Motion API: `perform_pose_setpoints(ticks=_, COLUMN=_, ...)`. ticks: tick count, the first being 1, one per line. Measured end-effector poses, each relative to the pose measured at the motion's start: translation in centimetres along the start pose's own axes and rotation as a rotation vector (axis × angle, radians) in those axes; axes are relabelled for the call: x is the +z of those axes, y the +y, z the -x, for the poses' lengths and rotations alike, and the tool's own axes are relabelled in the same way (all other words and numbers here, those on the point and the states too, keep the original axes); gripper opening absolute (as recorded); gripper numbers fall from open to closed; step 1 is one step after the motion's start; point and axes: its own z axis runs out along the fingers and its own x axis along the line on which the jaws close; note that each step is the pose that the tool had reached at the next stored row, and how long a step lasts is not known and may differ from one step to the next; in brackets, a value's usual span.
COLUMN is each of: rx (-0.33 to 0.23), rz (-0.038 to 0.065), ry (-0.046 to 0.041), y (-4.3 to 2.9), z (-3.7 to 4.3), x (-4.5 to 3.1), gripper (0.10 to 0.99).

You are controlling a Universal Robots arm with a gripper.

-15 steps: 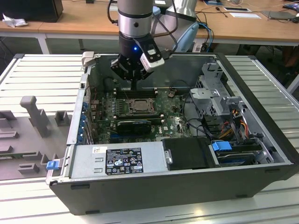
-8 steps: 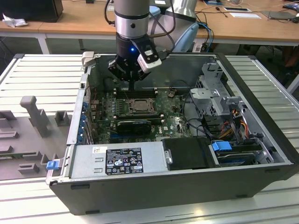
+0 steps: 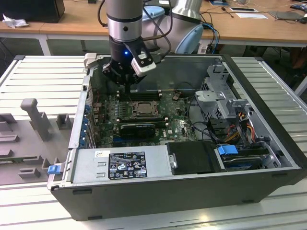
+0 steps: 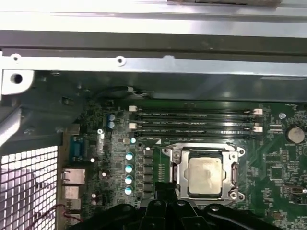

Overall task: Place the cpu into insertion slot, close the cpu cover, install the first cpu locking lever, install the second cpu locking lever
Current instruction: 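Install the first cpu locking lever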

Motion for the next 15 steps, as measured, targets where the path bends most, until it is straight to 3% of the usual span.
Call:
perform_pose_setpoints(ticks=3, rx=-0.003, rz=0.003, ry=-0.0001, y=0.02, z=-0.53, x=0.11, gripper=0.106)
perform_pose_setpoints(ticks=12, rx=-0.005, rz=0.006, ry=0.0002, y=0.07, z=-1.08, x=0.25, gripper=0.106)
perform_pose_setpoints(ticks=15, rx=-0.008, rz=0.016, ry=0.0, y=0.28, z=-1.79, x=0.55, gripper=0.106)
